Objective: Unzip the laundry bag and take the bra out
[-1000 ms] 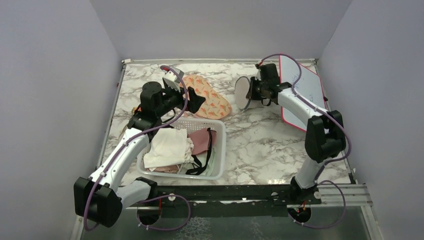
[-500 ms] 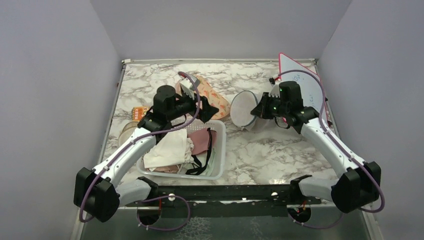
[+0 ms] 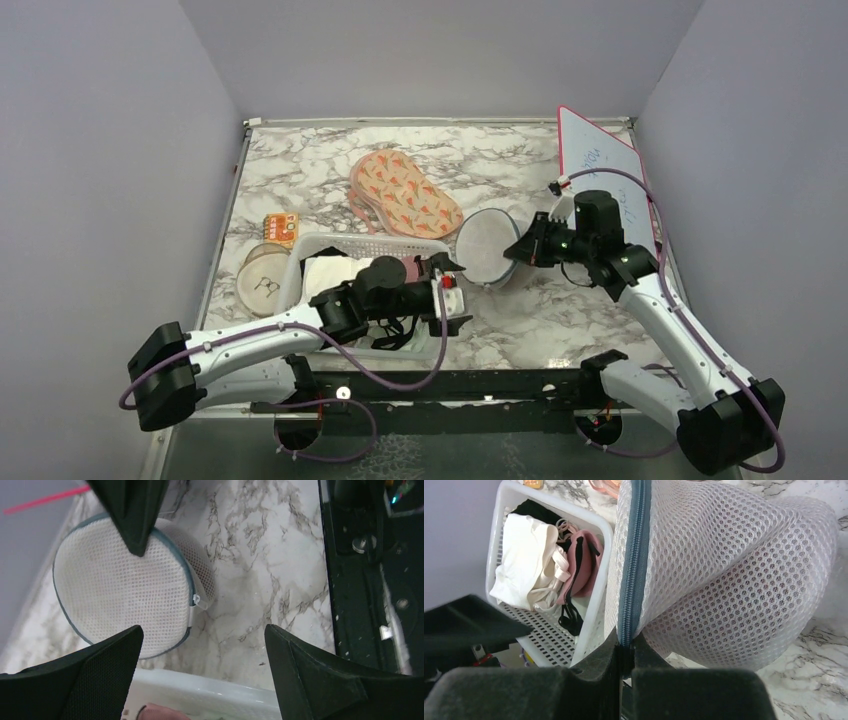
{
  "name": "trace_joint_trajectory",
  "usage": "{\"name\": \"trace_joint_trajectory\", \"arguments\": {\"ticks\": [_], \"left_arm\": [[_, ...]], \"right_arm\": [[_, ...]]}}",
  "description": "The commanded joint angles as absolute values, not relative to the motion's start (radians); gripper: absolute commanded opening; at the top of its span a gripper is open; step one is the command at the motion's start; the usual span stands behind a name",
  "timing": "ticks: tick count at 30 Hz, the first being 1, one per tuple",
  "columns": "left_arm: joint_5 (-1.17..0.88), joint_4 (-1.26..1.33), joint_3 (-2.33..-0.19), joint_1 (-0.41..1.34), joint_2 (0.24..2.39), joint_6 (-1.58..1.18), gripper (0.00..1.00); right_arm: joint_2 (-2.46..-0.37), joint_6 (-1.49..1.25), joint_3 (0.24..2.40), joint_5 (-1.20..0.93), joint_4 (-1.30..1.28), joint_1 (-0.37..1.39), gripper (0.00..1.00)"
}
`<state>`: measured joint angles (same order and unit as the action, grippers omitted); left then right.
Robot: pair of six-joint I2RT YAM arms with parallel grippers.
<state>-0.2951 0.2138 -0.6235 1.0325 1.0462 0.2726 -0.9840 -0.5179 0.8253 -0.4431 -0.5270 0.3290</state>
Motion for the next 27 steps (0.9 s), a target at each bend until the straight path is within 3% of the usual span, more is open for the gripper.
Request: {"name": "trace_joint_trajectory", "arguments": {"ticks": [1, 9, 18, 27], "left_arm": [[-0.169, 0.209, -0.610, 1.149, 1.034, 0.790, 0.84], [-0.165, 0.278, -0.653, 1.151, 1.204, 0.949, 0.65], [-0.120, 0.560, -0.601, 1.148, 1.325, 0.817, 0.54], [0.031, 0.581, -0.652, 1.153, 1.371, 0.740, 0.17]], "right_arm": [[-0.944, -0.476, 0.879, -0.456, -0.559, 0.331, 0.01], [-0.934, -0.461, 0.923, -0.488, -0.580, 0.331, 0.01], [-0.938, -0.443, 0.979, -0.520, -0.639, 0.331, 0.01], [-0.957, -0.415, 1.018, -0.559, -0.668, 0.331, 0.01]]}}
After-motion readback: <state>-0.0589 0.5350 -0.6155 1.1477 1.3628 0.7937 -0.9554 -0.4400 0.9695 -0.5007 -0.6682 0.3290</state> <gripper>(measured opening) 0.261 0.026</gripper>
